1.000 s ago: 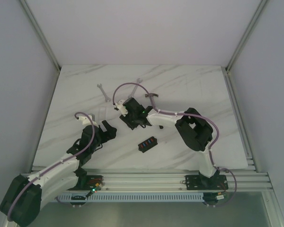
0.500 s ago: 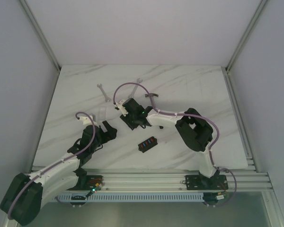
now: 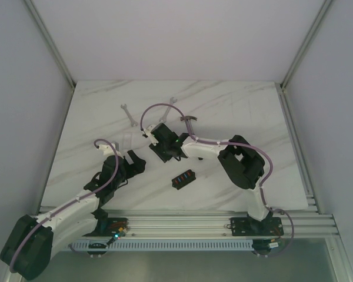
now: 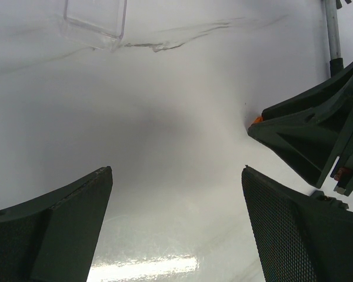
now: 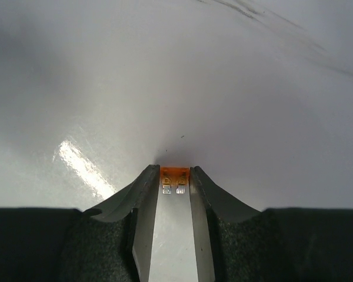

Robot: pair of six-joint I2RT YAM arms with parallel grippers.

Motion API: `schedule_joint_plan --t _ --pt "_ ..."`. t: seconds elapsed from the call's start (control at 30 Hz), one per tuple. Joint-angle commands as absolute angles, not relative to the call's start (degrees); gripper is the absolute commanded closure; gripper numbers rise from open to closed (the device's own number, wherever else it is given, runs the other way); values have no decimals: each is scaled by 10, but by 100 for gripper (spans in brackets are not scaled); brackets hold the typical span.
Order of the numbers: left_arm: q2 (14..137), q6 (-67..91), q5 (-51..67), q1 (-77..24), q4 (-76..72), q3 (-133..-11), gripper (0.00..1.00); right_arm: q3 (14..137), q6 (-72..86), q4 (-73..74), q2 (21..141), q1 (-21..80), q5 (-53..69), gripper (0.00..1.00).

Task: Snap on the fuse box
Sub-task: Pick up the fuse from the center of the board.

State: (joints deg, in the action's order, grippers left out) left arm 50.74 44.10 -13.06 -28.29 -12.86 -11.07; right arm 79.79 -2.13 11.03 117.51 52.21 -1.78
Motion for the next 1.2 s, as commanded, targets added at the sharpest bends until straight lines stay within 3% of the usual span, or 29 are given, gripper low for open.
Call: schedule_joint_plan --t 0.0,0.27,0.47,0.83,1.17 --pt "510 443 -122 -280 -150 -107 0 789 -14 178 1188 528 -32 68" --pt "518 439 -106 -279 -175 -103 0 802 20 174 1196 528 -40 80" --pt "517 436 -85 -280 -217 -94 7 769 77 131 1145 526 -53 86" --pt "504 440 -65 -320 -330 -72 19 684 215 74 1009 522 -93 85" --pt "519 402 -185 -459 -417 -93 25 571 324 -24 859 523 -118 84"
